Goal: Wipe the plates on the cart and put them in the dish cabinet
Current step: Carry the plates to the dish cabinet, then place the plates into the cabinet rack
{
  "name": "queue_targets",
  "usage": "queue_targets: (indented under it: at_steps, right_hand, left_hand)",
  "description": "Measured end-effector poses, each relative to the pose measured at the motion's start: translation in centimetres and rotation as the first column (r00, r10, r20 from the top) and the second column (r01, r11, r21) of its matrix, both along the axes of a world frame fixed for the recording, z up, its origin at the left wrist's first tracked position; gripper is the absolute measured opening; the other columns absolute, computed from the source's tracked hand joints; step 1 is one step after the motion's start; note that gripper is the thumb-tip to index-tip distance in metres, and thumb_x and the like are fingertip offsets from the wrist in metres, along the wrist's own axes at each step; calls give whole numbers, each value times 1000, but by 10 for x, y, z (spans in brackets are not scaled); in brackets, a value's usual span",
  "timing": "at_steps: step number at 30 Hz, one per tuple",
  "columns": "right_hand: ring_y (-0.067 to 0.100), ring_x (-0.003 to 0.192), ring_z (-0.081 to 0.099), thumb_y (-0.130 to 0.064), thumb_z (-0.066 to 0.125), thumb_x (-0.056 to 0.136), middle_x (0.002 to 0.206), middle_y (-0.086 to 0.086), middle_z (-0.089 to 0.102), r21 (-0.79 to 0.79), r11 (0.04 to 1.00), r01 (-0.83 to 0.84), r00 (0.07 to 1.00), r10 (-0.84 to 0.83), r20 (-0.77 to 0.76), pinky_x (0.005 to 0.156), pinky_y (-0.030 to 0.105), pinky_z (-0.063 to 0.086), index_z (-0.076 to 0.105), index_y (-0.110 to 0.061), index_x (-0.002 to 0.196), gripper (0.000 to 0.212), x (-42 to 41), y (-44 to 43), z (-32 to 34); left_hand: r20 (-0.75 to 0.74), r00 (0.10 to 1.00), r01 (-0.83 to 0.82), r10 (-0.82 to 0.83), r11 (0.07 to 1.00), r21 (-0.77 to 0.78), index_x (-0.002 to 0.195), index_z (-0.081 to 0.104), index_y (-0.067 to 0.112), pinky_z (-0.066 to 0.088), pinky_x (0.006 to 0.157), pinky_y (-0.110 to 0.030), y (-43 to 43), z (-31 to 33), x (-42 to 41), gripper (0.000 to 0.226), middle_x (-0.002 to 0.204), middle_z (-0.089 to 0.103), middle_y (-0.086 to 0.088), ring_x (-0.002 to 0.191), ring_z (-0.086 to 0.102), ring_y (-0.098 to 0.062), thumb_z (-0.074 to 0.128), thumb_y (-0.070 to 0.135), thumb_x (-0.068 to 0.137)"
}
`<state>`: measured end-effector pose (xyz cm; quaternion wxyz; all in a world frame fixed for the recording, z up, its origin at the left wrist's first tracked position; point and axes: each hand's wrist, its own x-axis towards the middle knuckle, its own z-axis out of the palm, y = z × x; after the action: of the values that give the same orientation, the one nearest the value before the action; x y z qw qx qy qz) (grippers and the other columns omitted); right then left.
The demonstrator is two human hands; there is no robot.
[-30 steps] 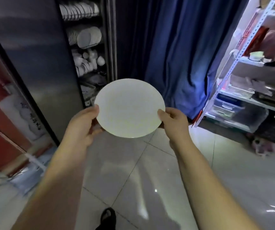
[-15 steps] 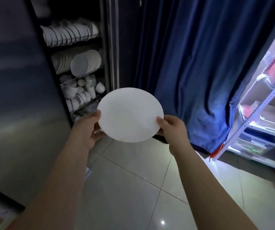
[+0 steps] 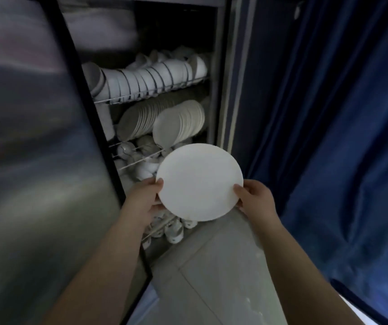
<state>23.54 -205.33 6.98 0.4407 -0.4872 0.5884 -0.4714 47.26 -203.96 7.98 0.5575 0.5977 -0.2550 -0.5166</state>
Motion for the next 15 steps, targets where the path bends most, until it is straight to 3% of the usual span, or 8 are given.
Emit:
queue_targets:
  at_steps: [3,7,10,12,15]
  right_hand:
    - [36,91,65,-22,61,92,97,19,66,-34,998,-44,998,42,-51,82,48,58,64,-8,106,20,13,-80,6]
    - [16,82,61,-19,62,93,88,1,63,-120,989,-88,991,74,-113,69,28,51,60,-14,106,14,37,-170,13]
    - [12,85,63,-19,63,92,90,-7,64,-186,974,-129,984,102,-146,75,32,54,57,-19,103,13,67,-228,14]
    - [12,84,64,-23,62,92,93,-4,66,-230,959,-168,973,123,-196,75,35,56,56,-21,102,11,91,-269,11]
    - [21,92,64,-33,58,91,112,7,64,-272,929,-252,924,147,-352,77,42,57,55,-14,120,34,130,-327,1]
  left_hand:
    - [73,995,-65,63,997,37,121,58,9,53,66,-36,-73,-3,9,22,103,64,-6,87,60,-22,51,12,100]
    - [137,984,-122,110,989,79,118,57,12,53,77,-40,-165,-10,25,21,106,63,-9,88,58,-25,48,10,99]
    - [175,976,-151,133,984,92,114,55,15,49,74,-37,-232,-17,48,18,109,61,-9,89,56,-27,46,10,100]
    - [196,972,-151,129,983,101,120,55,11,49,77,-38,-277,-22,67,22,110,61,-8,93,58,-28,45,11,101]
    - [264,964,-96,47,980,176,122,55,6,50,81,-40,-339,-38,100,25,107,61,-14,93,60,-32,42,15,103]
